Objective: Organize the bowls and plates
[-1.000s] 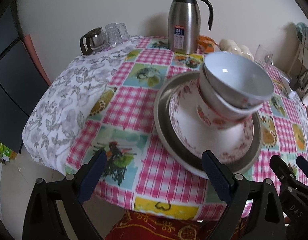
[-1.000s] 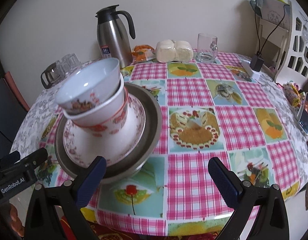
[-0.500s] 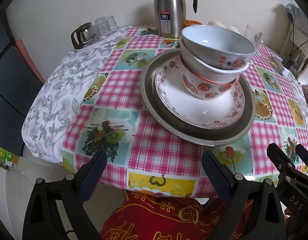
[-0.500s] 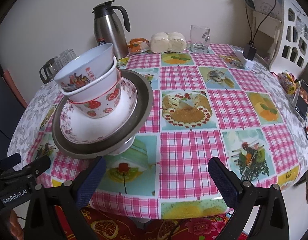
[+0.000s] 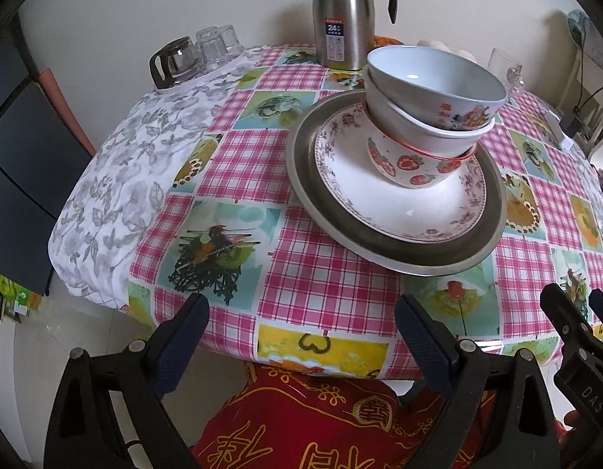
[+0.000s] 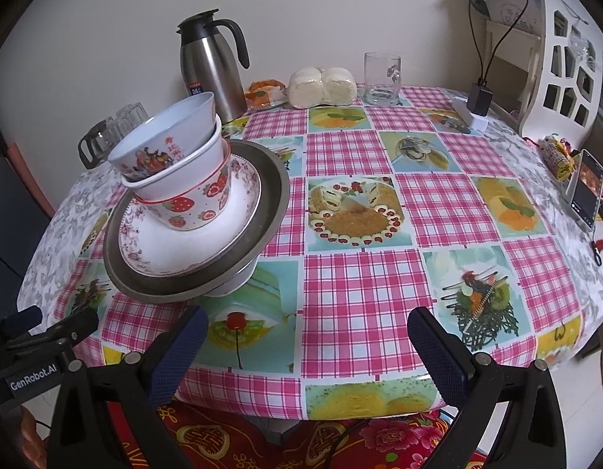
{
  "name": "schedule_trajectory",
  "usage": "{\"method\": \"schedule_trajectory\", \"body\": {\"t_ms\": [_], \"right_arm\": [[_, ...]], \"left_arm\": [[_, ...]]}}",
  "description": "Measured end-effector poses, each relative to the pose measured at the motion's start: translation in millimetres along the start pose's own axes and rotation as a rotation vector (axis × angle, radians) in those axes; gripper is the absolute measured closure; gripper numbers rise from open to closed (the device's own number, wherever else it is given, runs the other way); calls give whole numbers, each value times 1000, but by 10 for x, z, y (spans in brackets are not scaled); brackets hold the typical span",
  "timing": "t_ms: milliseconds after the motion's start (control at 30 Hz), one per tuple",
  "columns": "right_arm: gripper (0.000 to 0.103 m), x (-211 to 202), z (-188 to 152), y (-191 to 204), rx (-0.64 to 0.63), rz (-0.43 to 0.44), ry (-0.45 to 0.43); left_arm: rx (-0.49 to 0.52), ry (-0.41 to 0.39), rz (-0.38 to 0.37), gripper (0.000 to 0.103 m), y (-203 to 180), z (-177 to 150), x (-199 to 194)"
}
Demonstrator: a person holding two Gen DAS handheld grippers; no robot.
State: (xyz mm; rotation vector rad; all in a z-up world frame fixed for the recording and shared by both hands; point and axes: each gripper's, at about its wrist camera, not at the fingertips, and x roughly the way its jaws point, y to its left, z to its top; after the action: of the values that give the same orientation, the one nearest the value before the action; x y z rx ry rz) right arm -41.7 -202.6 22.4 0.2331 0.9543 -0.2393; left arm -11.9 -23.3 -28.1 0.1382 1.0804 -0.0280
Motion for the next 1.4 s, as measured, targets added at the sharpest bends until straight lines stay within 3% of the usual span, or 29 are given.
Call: {"method": "schedule_trajectory", "body": {"t_ms": [733, 1400], "right_arm": [[0, 133, -20, 94, -46, -3, 49], [0, 154, -23, 106, -44, -4, 61]], "left_arm": [[-33, 41, -53, 7, 88, 87, 155], [-27, 52, -52, 7, 78, 82, 175]]}}
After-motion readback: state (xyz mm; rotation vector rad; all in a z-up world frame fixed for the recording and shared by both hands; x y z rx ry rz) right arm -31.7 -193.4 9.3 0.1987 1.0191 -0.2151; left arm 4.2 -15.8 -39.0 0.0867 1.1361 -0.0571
